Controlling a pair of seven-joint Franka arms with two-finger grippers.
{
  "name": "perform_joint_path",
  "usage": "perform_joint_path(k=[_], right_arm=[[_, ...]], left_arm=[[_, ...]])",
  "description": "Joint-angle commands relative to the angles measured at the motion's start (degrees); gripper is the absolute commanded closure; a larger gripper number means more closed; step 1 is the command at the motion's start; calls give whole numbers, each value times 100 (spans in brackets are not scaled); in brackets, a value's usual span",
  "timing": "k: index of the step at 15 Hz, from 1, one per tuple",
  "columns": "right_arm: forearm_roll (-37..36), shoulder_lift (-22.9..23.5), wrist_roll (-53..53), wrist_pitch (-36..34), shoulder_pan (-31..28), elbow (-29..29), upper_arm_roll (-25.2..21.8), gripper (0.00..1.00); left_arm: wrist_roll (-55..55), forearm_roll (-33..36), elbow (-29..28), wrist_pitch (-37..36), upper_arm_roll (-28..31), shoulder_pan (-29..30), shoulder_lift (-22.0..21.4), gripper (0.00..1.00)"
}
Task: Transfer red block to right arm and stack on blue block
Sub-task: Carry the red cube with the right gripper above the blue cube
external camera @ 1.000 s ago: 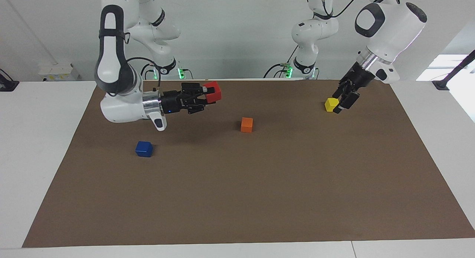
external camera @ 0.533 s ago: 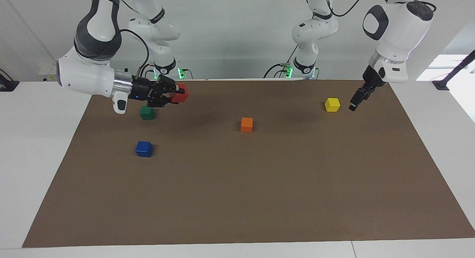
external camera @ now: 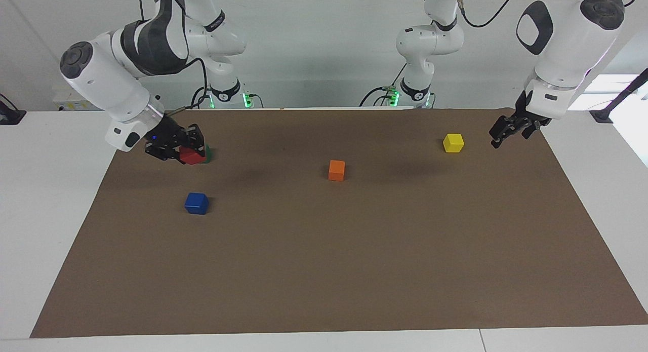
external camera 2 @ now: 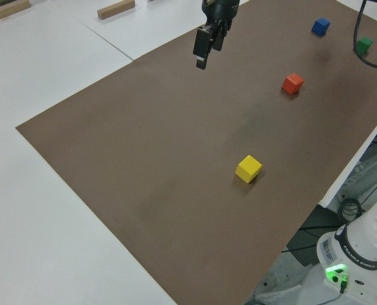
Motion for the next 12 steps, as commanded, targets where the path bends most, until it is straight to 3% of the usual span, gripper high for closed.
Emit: perform_joint_path(k=[1,5,12], right_arm=[[-763,-46,802,696,323,-320,34,100],[-1221,42,1262,1847,334,-830,34,100],[-1231,296,1867,3088,139,-1551,34,100]], left_arm=[[502,150,181,-287,162,-143,64,0],[512,44,252,-322,-30,-20,99,0],[503,35,93,-286,-401,226,46,0]])
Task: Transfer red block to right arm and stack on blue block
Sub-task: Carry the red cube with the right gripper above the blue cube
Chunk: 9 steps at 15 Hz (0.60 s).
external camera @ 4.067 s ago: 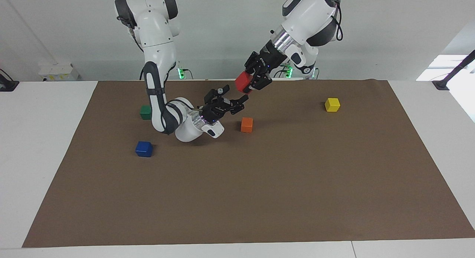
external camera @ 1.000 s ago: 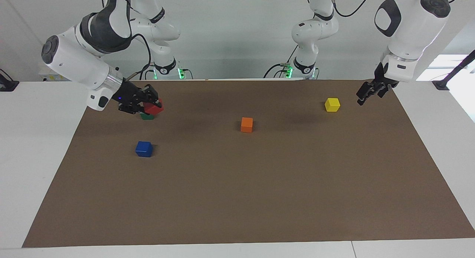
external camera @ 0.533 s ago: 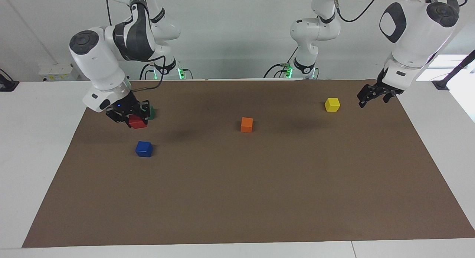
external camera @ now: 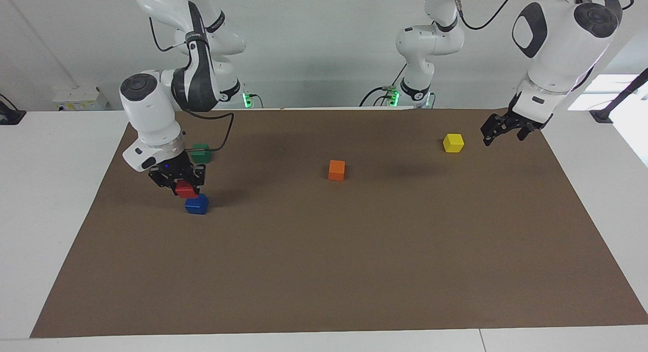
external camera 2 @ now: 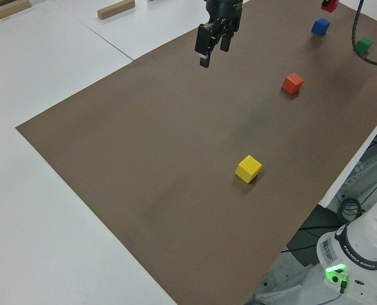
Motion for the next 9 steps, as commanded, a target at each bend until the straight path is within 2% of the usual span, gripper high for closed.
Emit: perform_joint_path(k=[1,4,9], right_arm=[[-137,9,360,489,-64,-295,57,100],[-146,18,457,1051,-64,-629,57,100],[-164,53,448,1123,-82,-700,49,100]], left_arm=[[79,35,20,-89,-112,96,17,0],[78,-394,116,-81,-69,96,34,0],[35,-414,292,-90,-112,96,52,0]])
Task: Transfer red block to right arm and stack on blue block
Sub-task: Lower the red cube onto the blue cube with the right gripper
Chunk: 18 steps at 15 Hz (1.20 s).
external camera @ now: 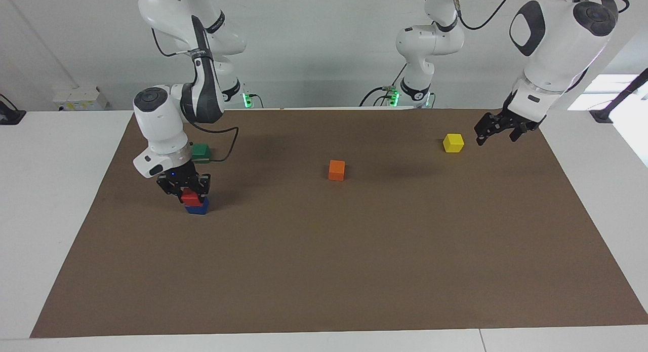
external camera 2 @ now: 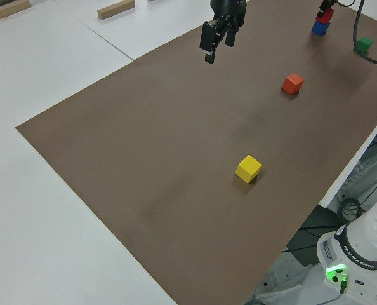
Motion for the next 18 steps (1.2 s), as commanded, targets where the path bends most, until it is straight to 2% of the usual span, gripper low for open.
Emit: perform_joint_path(k=[1,4,9,10,11,14,18], right_arm=[[-172,-54,184,164,-76,-108,47,100],[-189,24,175,558,-85,-266,47,100],[-198,33,184,577,-137,-293,56,100],[-198,33,201,568,-155,-293,56,68],[-189,25,210,516,-164,-275,56,1],[-154,16,201,17,-173,-118,56,0],[-84,-1,193,-923,-164,523,65,0]], left_arm=[[44,-116,193,-22,-63,89,50,0],[70,-116,132,57,-46,89,15,0],[61,-116,114,57,-46,89,6,0],[61,-116,114,40,-46,89,6,0],[61,-116,114,40,-46,89,6,0],[35,-116,132,-30,-63,89,15,0],[9,-116,158,-189,-63,89,24,0]])
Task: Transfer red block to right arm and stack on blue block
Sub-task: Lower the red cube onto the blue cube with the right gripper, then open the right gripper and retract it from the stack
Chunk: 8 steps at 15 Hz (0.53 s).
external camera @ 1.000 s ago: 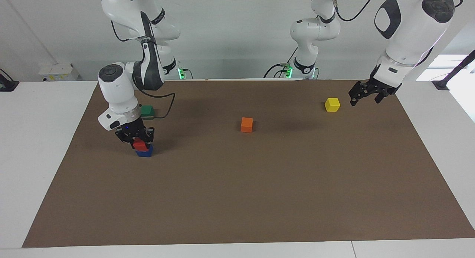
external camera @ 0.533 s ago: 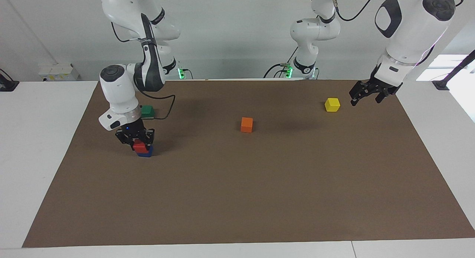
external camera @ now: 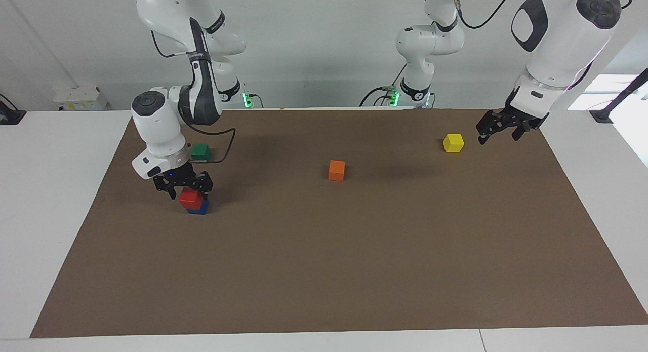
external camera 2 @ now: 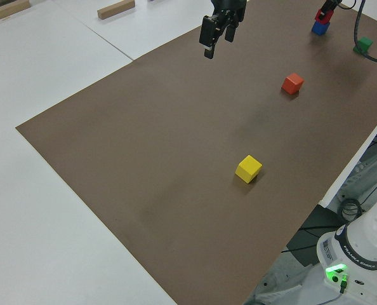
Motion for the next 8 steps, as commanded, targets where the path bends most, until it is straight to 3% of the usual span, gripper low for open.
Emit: perform_joint_path(k=[1,8], right_arm=[[-61,-65,143,-879,-72,607,69,0],[-35,-390,-613,-2779,16,1873,244,0]], left_arm=[[9,-110,72,-185,-58,88,16,0],[9,-110,72,-343,-50,88,7,0]])
